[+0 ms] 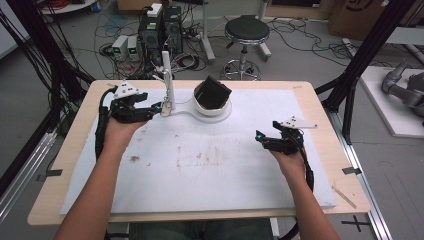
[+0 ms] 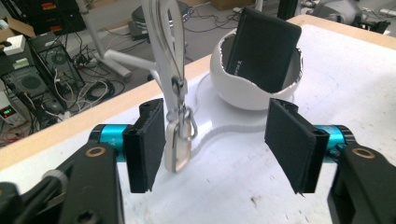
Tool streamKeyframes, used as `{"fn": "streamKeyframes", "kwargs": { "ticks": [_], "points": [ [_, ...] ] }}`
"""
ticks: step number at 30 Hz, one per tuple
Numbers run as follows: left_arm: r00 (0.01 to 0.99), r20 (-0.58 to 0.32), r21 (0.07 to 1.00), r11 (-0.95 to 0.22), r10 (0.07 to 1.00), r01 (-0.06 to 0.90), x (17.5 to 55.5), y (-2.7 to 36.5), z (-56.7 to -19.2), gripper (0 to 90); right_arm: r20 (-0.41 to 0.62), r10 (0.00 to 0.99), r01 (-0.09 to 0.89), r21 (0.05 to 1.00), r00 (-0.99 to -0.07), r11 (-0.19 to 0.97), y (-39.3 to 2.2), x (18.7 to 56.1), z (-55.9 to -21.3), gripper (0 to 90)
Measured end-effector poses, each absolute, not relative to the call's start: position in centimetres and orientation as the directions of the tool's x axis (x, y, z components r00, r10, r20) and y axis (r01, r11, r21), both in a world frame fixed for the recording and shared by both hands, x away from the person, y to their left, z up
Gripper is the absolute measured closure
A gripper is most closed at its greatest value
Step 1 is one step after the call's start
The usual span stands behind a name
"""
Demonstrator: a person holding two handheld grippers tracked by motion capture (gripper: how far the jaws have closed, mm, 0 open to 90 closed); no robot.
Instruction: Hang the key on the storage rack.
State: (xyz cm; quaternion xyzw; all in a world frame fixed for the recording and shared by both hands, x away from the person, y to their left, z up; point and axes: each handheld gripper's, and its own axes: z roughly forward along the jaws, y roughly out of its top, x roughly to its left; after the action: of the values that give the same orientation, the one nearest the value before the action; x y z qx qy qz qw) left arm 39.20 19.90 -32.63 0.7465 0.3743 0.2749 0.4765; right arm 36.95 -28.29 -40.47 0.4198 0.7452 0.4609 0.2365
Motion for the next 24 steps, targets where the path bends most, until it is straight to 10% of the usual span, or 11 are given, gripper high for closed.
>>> {"fn": "streamKeyframes", "kwargs": {
  "ticks": [24],
  "points": [
    [0.661,-0.088,0.924,-0.187,0.745,0.334,34.4,22.4,-39.0,23.2,0.028,0.847,0.412,0.882,-0.530,0.229,-28.8,37.2,-40.7,19.9]
  ]
}}
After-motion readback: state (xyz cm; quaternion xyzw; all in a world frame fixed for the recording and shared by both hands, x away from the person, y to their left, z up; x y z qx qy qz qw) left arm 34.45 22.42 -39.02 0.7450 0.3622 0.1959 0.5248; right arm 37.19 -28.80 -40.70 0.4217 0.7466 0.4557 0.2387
